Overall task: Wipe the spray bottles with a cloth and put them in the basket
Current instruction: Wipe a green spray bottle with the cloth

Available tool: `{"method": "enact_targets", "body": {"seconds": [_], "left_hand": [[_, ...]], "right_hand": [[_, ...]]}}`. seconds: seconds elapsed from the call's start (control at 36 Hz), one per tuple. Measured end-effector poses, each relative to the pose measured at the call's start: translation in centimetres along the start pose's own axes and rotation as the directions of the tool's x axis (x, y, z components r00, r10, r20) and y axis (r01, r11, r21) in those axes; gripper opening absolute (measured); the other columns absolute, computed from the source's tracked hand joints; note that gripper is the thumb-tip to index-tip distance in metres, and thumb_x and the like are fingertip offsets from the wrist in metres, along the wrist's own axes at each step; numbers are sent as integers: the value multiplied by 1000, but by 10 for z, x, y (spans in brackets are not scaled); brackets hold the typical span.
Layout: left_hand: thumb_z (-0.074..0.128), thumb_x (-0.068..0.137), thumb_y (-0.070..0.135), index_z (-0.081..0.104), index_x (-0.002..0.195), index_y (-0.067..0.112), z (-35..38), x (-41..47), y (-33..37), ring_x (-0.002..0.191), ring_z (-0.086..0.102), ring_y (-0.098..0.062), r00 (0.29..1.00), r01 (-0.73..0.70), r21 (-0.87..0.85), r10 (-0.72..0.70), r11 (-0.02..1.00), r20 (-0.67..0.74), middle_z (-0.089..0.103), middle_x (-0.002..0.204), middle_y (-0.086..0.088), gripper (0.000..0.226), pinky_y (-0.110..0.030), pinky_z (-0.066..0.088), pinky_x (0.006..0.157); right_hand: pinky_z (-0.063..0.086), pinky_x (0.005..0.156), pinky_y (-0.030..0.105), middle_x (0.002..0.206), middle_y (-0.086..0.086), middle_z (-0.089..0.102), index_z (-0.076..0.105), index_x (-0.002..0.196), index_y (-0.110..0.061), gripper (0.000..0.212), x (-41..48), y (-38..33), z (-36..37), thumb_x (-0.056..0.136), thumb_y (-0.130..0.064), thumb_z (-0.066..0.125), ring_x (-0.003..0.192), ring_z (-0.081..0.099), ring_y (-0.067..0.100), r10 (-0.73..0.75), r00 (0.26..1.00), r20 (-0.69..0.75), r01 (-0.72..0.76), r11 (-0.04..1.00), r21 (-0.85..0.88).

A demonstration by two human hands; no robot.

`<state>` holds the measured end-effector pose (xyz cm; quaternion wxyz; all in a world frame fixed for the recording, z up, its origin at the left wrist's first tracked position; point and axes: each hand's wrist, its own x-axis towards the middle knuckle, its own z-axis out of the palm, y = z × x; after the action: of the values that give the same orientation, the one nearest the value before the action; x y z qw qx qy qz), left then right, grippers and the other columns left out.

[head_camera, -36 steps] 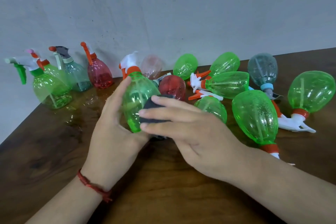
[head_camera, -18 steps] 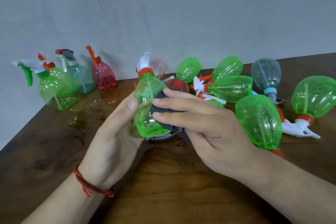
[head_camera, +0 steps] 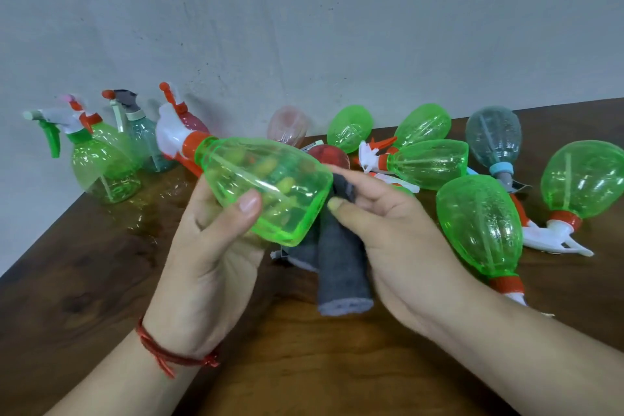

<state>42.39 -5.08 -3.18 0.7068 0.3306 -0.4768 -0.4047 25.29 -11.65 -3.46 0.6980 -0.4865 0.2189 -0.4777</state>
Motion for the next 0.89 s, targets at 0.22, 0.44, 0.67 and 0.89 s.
{"method": "enact_targets", "body": {"seconds": [0.22,0.44,0.67,0.89], "left_hand": [[81,83,6,46,141,0,5,-4,3,118,71,-16,948,-210,532,304,820,-95,71,127,-4,68,-25,54,101],[85,79,0,41,143,-9,9,-10,2,120,69,-8,972,-222,463,233,858,35,70,126,11,78,-20,52,102],[78,85,-5,43,140,-7,3,-4,8,119,70,-11,961,-244,485,276,840,6,71,124,5,65,-22,52,102],[80,84,-3,43,140,-6,8,-12,1,118,70,-6,974,-211,448,223,869,27,72,125,10,68,-18,53,100]], "right_hand": [[50,113,49,131,15,73,67,135,-4,39,-9,-1,6,104,6,46,127,67,29,276,947,165,-298,946,130],[65,80,35,126,21,73,66,134,-1,37,0,-12,4,103,6,46,106,75,28,218,966,138,-250,924,288],[52,110,51,133,20,70,64,138,-2,41,-5,-5,2,105,6,41,128,66,35,316,932,174,-344,925,162],[64,92,39,128,20,73,66,136,-3,40,-3,-8,7,106,4,40,119,72,32,264,954,142,-296,902,314]]}}
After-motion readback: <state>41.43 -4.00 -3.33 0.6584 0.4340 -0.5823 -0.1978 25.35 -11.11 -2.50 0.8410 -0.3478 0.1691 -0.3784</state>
